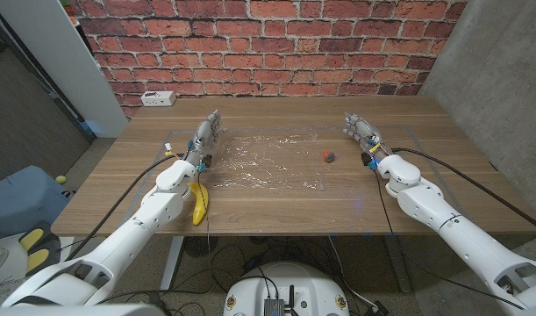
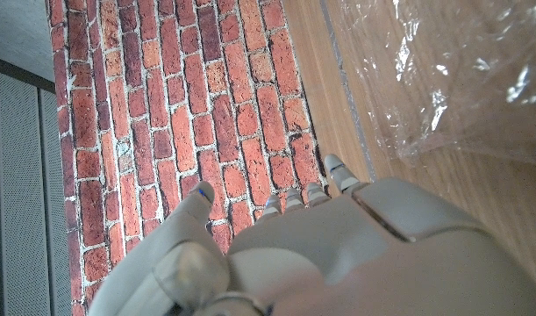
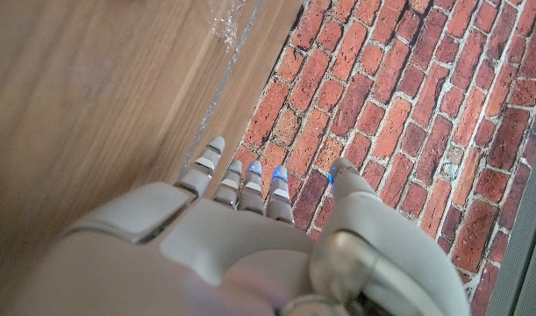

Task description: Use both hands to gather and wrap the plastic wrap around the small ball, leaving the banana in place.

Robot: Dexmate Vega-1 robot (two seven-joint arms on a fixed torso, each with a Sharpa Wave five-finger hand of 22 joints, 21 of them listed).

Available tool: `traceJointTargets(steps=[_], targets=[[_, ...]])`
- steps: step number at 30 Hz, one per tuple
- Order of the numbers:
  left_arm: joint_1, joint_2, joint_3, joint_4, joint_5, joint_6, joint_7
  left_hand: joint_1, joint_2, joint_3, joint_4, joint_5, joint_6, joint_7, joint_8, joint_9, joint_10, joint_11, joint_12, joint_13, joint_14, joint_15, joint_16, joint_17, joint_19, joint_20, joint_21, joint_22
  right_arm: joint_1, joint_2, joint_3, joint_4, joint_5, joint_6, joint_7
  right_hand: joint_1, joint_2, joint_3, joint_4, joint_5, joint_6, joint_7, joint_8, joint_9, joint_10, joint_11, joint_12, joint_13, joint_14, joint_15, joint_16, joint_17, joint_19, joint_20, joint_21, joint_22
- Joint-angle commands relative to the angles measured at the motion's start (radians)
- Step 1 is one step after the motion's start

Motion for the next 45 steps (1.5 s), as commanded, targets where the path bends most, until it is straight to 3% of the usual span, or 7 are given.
traceJointTargets(steps=[1,16,28,33,45], targets=[[-0.008,0.000,0.003,0.007,-0.006,0.013,-0.011,0.008,-0.003,-0.001,-0.011,0.004,0.007,0.002,0.008,0.005,0.006,0.010,0.009,0.005,-0.004,0.016,0.004,0.001,-0.014,0.030,-0.004,0.002,0.009,-0.078,-0.047,-0.123,-0.114,-0.171,-0.085,0.016,0.005,0.014,0.003,0.009,0.011,-0.009,0.004,0.002,0.014,-0.003,0.010,0.003,0.008,-0.002,0.007,0.007,0.005,-0.015,0.009,0.002],[-0.033,-0.006,0.018,0.022,-0.003,0.037,-0.023,0.006,-0.005,-0.004,-0.014,0.004,0.012,-0.002,0.007,0.006,0.013,0.018,0.010,0.005,0.003,0.023,0.004,0.002,-0.009,0.048,-0.009,0.003,0.040,-0.156,-0.117,-0.255,-0.252,-0.416,-0.126,0.034,0.006,0.034,0.005,0.015,0.030,-0.010,0.007,0.003,0.029,-0.012,0.012,0.003,0.011,-0.013,0.008,0.009,0.010,-0.024,0.011,0.003],[-0.039,-0.007,0.020,0.022,-0.003,0.043,-0.026,0.004,-0.006,-0.006,-0.015,0.004,0.019,-0.008,0.008,0.006,0.015,0.020,0.010,0.005,0.006,0.025,0.003,0.002,-0.009,0.054,-0.014,0.003,0.069,-0.194,-0.170,-0.328,-0.363,-0.557,-0.125,0.061,0.005,0.054,-0.002,0.018,0.045,-0.019,0.007,0.003,0.055,-0.025,0.018,0.004,0.036,-0.030,0.016,0.008,0.028,-0.028,0.018,0.003],[-0.042,-0.010,0.021,0.028,-0.008,0.045,-0.037,0.003,-0.006,-0.007,-0.015,0.004,0.023,-0.008,0.008,0.006,0.015,0.020,0.009,0.005,0.006,0.024,0.002,0.002,-0.007,0.054,-0.015,0.003,0.097,-0.208,-0.221,-0.389,-0.452,-0.685,-0.135,0.099,0.002,0.078,-0.018,0.022,0.060,-0.029,0.008,0.004,0.066,-0.049,0.017,0.004,0.054,-0.051,0.018,0.006,0.044,-0.035,0.024,0.003],[-0.051,-0.013,0.022,0.040,-0.016,0.056,-0.046,0.002,-0.004,-0.008,-0.016,0.004,0.030,-0.011,0.009,0.007,0.017,0.021,0.009,0.006,0.007,0.026,0.001,0.003,-0.005,0.056,-0.020,0.004,0.169,-0.230,-0.346,-0.481,-0.621,-0.870,-0.059,0.119,0.000,0.087,-0.024,0.022,0.056,-0.033,0.004,0.004,0.077,-0.049,0.017,0.004,0.065,-0.067,0.020,0.006,0.054,-0.036,0.026,0.003]])
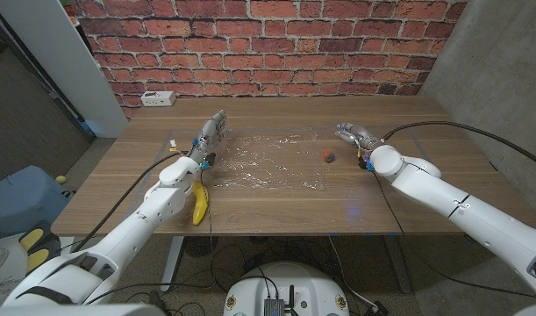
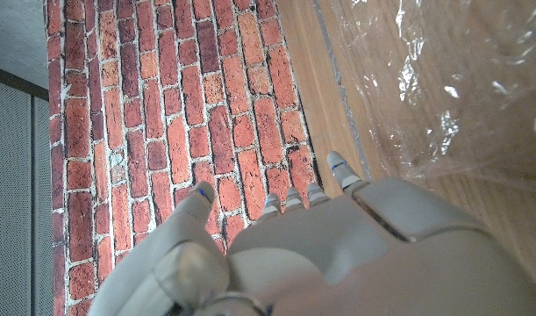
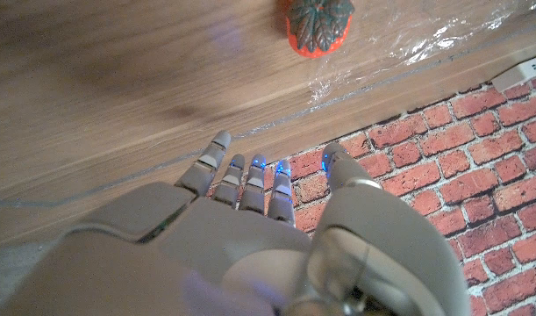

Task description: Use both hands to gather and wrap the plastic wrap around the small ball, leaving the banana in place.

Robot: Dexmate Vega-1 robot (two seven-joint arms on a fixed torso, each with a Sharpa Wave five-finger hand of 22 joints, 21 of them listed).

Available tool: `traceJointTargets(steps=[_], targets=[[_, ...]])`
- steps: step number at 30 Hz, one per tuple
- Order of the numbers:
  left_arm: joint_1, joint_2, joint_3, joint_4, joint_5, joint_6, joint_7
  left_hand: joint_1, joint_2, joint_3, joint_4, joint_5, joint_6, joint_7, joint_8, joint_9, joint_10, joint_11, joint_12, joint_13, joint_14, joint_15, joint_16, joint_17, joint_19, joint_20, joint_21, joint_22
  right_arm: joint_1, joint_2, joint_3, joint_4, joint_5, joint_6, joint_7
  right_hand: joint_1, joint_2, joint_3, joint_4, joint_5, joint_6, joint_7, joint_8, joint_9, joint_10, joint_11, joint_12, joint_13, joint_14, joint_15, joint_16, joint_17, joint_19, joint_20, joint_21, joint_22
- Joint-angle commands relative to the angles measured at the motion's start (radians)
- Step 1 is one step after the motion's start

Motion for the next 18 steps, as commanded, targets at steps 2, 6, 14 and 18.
traceJointTargets(steps=[2,6,14,18], targets=[[-0.009,-0.003,0.000,0.010,-0.014,0.014,-0.017,0.002,-0.003,0.001,-0.008,0.004,0.007,0.003,0.009,0.002,-0.002,0.005,0.005,0.005,-0.001,0.005,0.001,0.003,-0.005,0.005,-0.004,0.004,0.102,-0.038,-0.182,-0.150,-0.184,-0.208,0.061,0.014,0.002,0.010,0.000,0.006,-0.003,-0.005,-0.002,0.005,0.004,-0.009,0.003,0.005,0.007,-0.013,0.005,0.005,0.014,-0.004,0.004,0.003],[-0.008,0.002,-0.002,0.010,-0.013,0.012,-0.021,0.003,0.001,0.003,-0.009,0.005,0.007,0.000,0.008,0.002,-0.003,0.004,0.004,0.005,-0.001,0.005,0.000,0.003,-0.003,0.003,-0.005,0.004,0.116,-0.044,-0.214,-0.176,-0.228,-0.246,0.087,0.019,0.003,0.012,-0.001,0.006,-0.003,-0.003,-0.002,0.005,0.004,-0.009,0.002,0.005,0.009,-0.021,0.005,0.005,0.019,-0.009,0.006,0.003],[-0.005,0.011,-0.006,0.004,-0.019,0.021,-0.027,0.006,0.004,0.005,-0.011,0.005,0.007,0.001,0.007,0.003,-0.002,0.006,0.004,0.005,-0.001,0.005,0.000,0.002,-0.002,0.004,-0.008,0.004,0.143,-0.036,-0.277,-0.219,-0.328,-0.349,0.115,0.040,0.002,0.021,-0.007,0.006,0.026,-0.007,0.007,0.006,0.009,-0.018,0.001,0.005,0.023,-0.037,0.008,0.005,0.032,-0.009,0.009,0.003],[-0.003,0.014,-0.008,0.005,-0.021,0.016,-0.034,0.007,0.006,0.005,-0.012,0.005,0.007,0.001,0.007,0.003,-0.002,0.007,0.003,0.005,0.000,0.005,-0.001,0.002,-0.002,0.005,-0.009,0.004,0.156,-0.029,-0.310,-0.239,-0.371,-0.395,0.131,0.055,0.001,0.026,-0.011,0.005,0.055,-0.001,0.015,0.007,0.022,-0.021,0.004,0.006,0.042,-0.044,0.014,0.006,0.042,-0.007,0.012,0.003]])
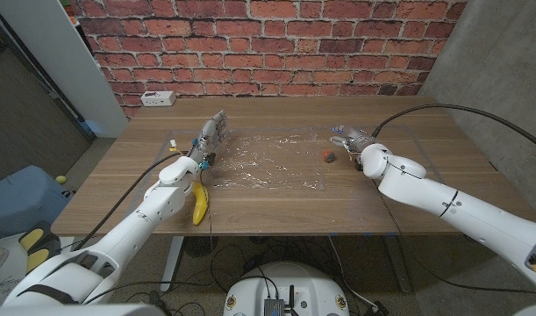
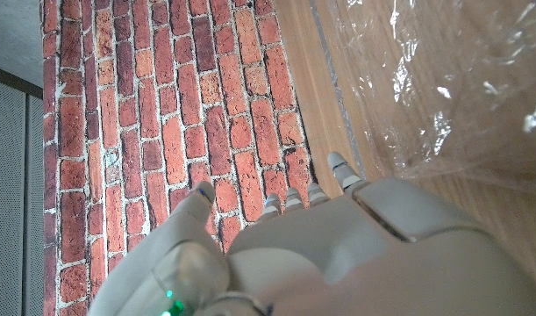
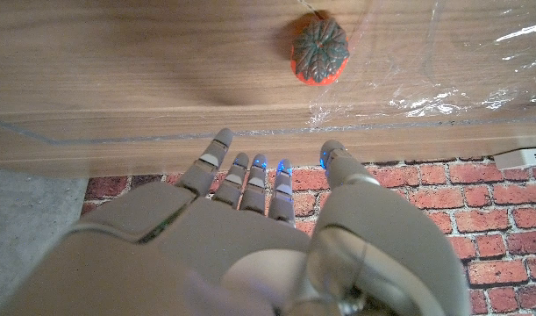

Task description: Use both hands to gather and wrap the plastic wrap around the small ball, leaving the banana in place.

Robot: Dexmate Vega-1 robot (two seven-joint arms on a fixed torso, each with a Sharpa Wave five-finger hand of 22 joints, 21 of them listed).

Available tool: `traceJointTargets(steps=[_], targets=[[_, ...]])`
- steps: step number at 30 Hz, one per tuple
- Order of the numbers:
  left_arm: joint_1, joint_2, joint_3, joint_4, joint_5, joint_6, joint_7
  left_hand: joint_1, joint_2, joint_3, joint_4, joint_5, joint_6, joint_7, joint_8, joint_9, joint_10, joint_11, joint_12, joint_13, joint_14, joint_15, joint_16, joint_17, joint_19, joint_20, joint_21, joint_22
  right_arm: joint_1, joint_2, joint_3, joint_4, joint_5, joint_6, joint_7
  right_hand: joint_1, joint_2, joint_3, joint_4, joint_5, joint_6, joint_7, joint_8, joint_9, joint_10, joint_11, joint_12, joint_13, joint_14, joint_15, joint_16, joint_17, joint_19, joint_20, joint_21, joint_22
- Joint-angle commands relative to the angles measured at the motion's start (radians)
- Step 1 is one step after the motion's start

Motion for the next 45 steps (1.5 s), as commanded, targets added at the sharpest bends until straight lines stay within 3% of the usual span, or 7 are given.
traceJointTargets(steps=[1,9,12,15,20,29,45], targets=[[0.004,0.010,-0.007,-0.004,-0.008,0.001,-0.015,0.007,0.006,0.001,-0.008,0.005,0.003,-0.002,0.006,0.003,-0.002,0.007,0.003,0.000,-0.001,0.005,-0.001,0.002,-0.001,0.004,-0.002,0.004,0.042,0.009,-0.099,-0.071,-0.141,-0.147,0.048,0.027,-0.002,0.013,-0.006,0.005,0.033,0.003,0.016,0.002,0.017,-0.007,0.004,0.006,0.022,-0.010,0.011,0.003,0.020,-0.004,0.010,0.003],[0.019,0.021,-0.015,-0.016,-0.014,-0.004,-0.019,0.009,0.007,0.002,-0.011,0.004,0.004,-0.003,0.006,0.003,-0.002,0.003,0.003,0.000,-0.001,0.005,-0.001,0.002,0.000,0.005,-0.005,0.004,0.046,0.011,-0.133,-0.096,-0.175,-0.184,0.078,0.047,-0.011,0.016,-0.017,0.002,0.052,0.000,0.018,0.003,0.022,-0.014,0.003,0.006,0.030,-0.017,0.012,0.003,0.034,-0.015,0.013,0.003],[0.024,0.023,-0.017,-0.018,-0.017,-0.006,-0.021,0.010,0.008,0.002,-0.012,0.004,0.004,-0.004,0.006,0.003,-0.001,0.005,0.003,0.000,0.000,0.004,-0.001,0.002,0.000,0.006,-0.006,0.004,0.047,0.014,-0.144,-0.099,-0.184,-0.188,0.085,0.072,-0.016,0.017,-0.026,-0.003,0.056,0.001,0.013,0.004,0.023,-0.016,0.000,0.006,0.059,-0.024,0.020,0.003,0.063,-0.049,0.021,0.003],[0.029,0.027,-0.018,-0.025,-0.018,-0.004,-0.021,0.010,0.008,0.003,-0.013,0.004,0.006,-0.004,0.006,0.003,-0.001,0.005,0.003,0.000,0.000,0.004,-0.002,0.002,0.000,0.006,-0.007,0.005,0.046,0.019,-0.151,-0.102,-0.191,-0.198,0.090,0.089,-0.016,0.017,-0.029,-0.006,0.051,0.002,0.008,0.004,0.024,-0.014,-0.002,0.006,0.084,-0.033,0.028,0.005,0.087,-0.061,0.029,0.004],[0.037,0.033,-0.022,-0.035,-0.020,-0.007,-0.022,0.011,0.008,0.002,-0.014,0.004,0.013,-0.005,0.008,0.003,-0.001,0.006,0.003,0.000,0.000,0.004,-0.002,0.002,0.001,0.006,-0.010,0.005,0.043,0.026,-0.157,-0.104,-0.192,-0.209,0.096,0.102,-0.031,0.009,-0.034,-0.011,0.041,0.005,0.001,0.004,0.018,-0.008,-0.006,0.007,0.086,-0.032,0.026,0.005,0.103,-0.038,0.034,0.005],[0.054,0.042,-0.029,-0.055,-0.023,-0.011,-0.015,0.011,0.007,0.001,-0.016,0.003,0.019,-0.008,0.009,0.003,-0.002,0.007,0.002,0.000,0.000,0.003,-0.002,0.002,0.002,0.006,-0.013,0.005,0.056,0.052,-0.202,-0.081,-0.224,-0.248,0.092,0.129,-0.042,0.006,-0.043,-0.016,0.045,-0.006,0.002,0.004,0.011,-0.028,-0.010,0.007,0.075,-0.041,0.018,0.004,0.096,-0.023,0.029,0.006],[0.082,0.056,-0.037,-0.089,-0.024,-0.014,0.000,0.010,0.005,0.000,-0.020,0.002,0.023,-0.010,0.007,0.003,-0.001,0.007,0.002,0.001,0.000,0.004,-0.003,0.002,0.003,0.007,-0.020,0.005,0.063,0.067,-0.223,-0.037,-0.218,-0.261,0.089,0.191,-0.031,0.012,-0.046,-0.017,0.079,-0.015,0.010,0.005,0.022,-0.041,-0.007,0.007,0.093,-0.060,0.021,0.005,0.112,-0.058,0.032,0.007]])
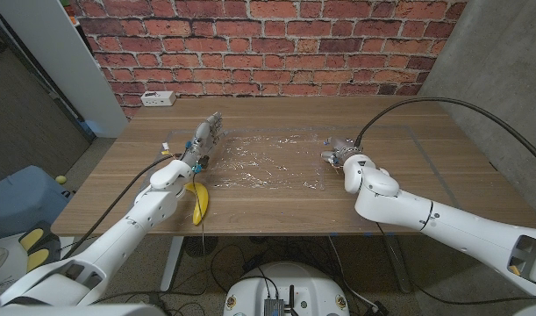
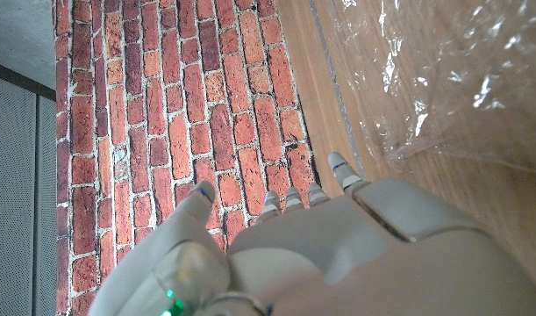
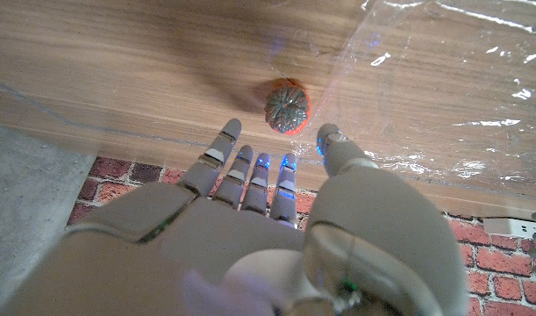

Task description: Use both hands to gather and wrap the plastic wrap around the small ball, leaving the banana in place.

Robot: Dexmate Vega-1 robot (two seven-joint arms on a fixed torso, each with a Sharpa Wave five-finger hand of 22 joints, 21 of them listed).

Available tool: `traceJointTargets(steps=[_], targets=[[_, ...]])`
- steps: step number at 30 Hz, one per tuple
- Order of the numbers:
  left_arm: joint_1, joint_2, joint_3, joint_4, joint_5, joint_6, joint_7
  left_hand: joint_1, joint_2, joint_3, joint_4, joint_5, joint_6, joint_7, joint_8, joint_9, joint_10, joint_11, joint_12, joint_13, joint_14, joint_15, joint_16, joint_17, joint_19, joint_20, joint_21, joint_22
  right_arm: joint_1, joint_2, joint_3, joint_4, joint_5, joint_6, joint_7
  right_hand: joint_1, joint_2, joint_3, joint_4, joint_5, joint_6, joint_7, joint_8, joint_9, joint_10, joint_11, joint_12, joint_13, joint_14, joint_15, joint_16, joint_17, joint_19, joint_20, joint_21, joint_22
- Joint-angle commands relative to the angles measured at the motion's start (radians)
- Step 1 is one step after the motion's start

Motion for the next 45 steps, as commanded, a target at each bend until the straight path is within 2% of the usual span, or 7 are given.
traceJointTargets(steps=[1,11,17,23,28,34,45], targets=[[0.019,0.011,-0.006,-0.026,0.000,-0.002,0.017,0.006,0.001,0.001,-0.004,0.002,0.005,0.000,0.007,0.003,-0.001,0.006,0.002,0.001,0.000,0.003,-0.003,0.002,-0.001,0.003,-0.001,0.005,0.007,0.018,-0.021,0.040,0.004,-0.011,-0.003,0.023,0.003,0.005,-0.006,-0.002,0.015,0.002,0.007,0.005,0.009,-0.005,0.002,0.002,0.019,-0.052,0.004,0.006,0.006,-0.010,0.003,0.002],[0.030,0.024,-0.011,-0.045,-0.001,0.009,0.028,0.005,0.001,0.000,-0.006,0.001,0.005,-0.005,0.006,0.003,0.000,0.008,0.002,0.001,0.001,0.002,-0.002,0.003,0.001,0.004,-0.005,0.005,0.017,0.039,-0.033,0.091,0.006,0.028,-0.017,0.083,-0.004,0.006,-0.012,-0.004,0.032,-0.010,0.008,0.005,0.030,-0.020,0.006,0.002,0.058,-0.069,0.016,0.006,0.028,-0.018,0.009,0.003],[0.034,0.028,-0.015,-0.052,-0.004,0.013,0.033,0.004,0.001,-0.001,-0.006,0.001,0.005,-0.008,0.005,0.003,-0.001,0.005,0.002,0.001,0.001,0.002,-0.003,0.003,0.001,0.003,-0.007,0.006,0.025,0.055,-0.038,0.132,-0.002,0.069,-0.025,0.143,-0.010,-0.006,-0.006,-0.007,0.060,-0.053,0.010,0.005,0.051,-0.038,0.008,0.002,0.116,-0.091,0.039,0.012,0.086,-0.037,0.030,0.005],[0.036,0.029,-0.019,-0.050,-0.005,0.010,0.035,0.003,0.000,-0.002,-0.006,0.001,0.005,-0.008,0.005,0.003,-0.001,0.005,0.001,0.001,0.000,0.003,-0.003,0.003,0.001,0.004,-0.009,0.006,0.033,0.074,-0.050,0.175,-0.034,0.098,-0.042,0.244,-0.009,-0.039,-0.004,-0.008,0.223,-0.098,0.044,0.004,0.125,-0.061,0.020,0.002,0.224,-0.132,0.101,0.037,0.165,-0.043,0.070,0.013],[0.038,0.032,-0.022,-0.053,-0.007,0.013,0.040,0.002,0.000,-0.003,-0.006,0.001,0.006,-0.009,0.005,0.004,-0.001,0.006,0.001,0.001,-0.001,0.002,-0.003,0.003,0.002,0.004,-0.010,0.006,0.018,0.091,-0.049,0.205,-0.078,0.116,-0.095,0.398,0.010,-0.054,-0.011,-0.003,0.436,-0.030,0.077,0.004,0.249,-0.075,0.044,0.004,0.380,-0.195,0.215,0.105,0.260,-0.099,0.141,0.028],[0.035,0.030,-0.022,-0.046,-0.009,0.015,0.039,0.000,-0.001,-0.004,-0.006,0.001,0.006,-0.010,0.005,0.004,-0.001,0.006,0.001,0.001,-0.001,0.002,-0.003,0.003,0.002,0.003,-0.012,0.006,-0.030,0.107,-0.008,0.232,-0.111,0.166,-0.196,0.664,0.016,-0.070,-0.011,0.008,0.622,0.033,0.070,0.014,0.447,-0.069,0.080,0.016,0.599,-0.205,0.344,0.211,0.325,-0.191,0.313,0.092],[0.015,0.022,-0.015,-0.027,-0.005,0.016,0.029,-0.002,-0.001,-0.005,-0.006,0.001,0.007,-0.010,0.004,0.004,-0.002,0.003,0.001,0.001,-0.002,0.000,-0.003,0.003,0.004,0.004,-0.015,0.006,-0.145,0.162,0.099,0.287,-0.169,0.272,-0.472,0.724,0.021,-0.075,0.000,0.007,0.672,0.042,0.068,0.020,0.492,-0.071,0.083,0.020,0.644,-0.204,0.340,0.219,0.329,-0.199,0.393,0.129]])
